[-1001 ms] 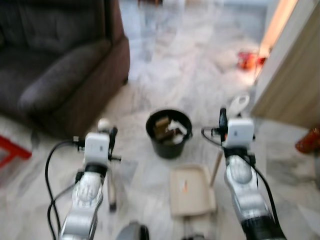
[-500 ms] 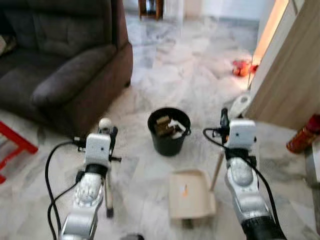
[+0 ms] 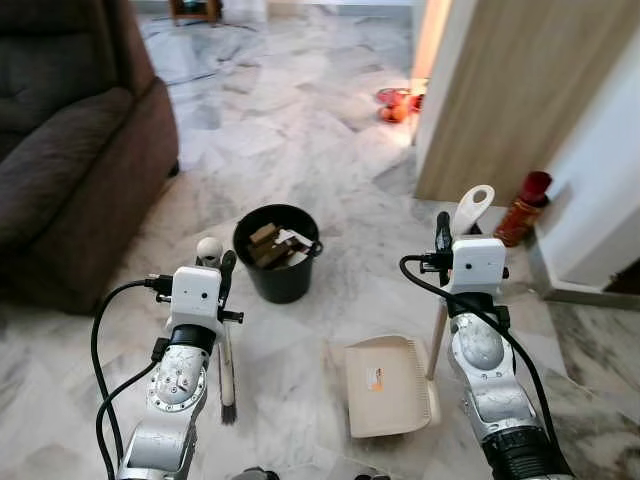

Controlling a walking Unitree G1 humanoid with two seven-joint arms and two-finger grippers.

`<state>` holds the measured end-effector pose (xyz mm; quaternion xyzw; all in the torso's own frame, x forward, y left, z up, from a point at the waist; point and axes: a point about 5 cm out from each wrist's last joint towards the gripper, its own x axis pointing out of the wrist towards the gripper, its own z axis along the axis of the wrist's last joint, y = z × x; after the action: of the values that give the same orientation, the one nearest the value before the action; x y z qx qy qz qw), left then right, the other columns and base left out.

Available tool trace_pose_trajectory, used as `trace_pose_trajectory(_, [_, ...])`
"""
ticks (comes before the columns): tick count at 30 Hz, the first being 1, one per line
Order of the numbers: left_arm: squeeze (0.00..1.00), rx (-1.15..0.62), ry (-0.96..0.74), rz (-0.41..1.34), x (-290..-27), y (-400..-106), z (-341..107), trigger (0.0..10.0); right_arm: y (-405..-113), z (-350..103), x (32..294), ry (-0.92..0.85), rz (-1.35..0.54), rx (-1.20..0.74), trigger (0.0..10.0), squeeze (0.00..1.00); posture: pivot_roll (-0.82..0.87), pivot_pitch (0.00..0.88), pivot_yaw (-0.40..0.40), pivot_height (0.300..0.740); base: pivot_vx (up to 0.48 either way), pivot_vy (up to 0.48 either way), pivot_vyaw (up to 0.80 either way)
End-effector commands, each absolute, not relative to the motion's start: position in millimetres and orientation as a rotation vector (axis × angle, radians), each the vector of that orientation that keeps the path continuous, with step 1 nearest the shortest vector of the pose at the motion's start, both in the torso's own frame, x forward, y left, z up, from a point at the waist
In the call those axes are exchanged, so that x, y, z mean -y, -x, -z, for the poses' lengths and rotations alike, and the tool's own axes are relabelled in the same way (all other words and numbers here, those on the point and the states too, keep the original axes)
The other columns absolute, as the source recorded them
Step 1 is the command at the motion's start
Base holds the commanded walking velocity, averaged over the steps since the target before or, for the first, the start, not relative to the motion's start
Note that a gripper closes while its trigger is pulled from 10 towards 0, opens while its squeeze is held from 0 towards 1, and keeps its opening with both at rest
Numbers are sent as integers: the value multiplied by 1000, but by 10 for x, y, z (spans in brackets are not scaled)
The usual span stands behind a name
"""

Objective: Sweep floor

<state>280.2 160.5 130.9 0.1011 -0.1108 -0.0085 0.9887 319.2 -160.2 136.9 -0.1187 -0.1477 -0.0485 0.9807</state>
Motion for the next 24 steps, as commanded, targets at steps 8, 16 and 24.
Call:
trace_pose_trajectory(8, [0, 204, -256, 14, -1626, -2834, -1306, 10000, -3222, -1454, 1575, 239, 92, 336, 10000, 0, 80, 146, 29, 740, 0, -30, -800])
trace_pose_trajectory(16, [0, 201, -258, 14, -1618, -2835, -1298, 10000, -3212, -1439, 1580, 243, 90, 329, 10000, 0, 77, 153, 22, 740, 0, -305, -800])
trace_pose_trajectory(24, [0, 190, -248, 18, -1609, -2841, -1286, 10000, -3221, -1441, 1577, 241, 92, 326, 10000, 0, 76, 153, 24, 740, 0, -119, -800])
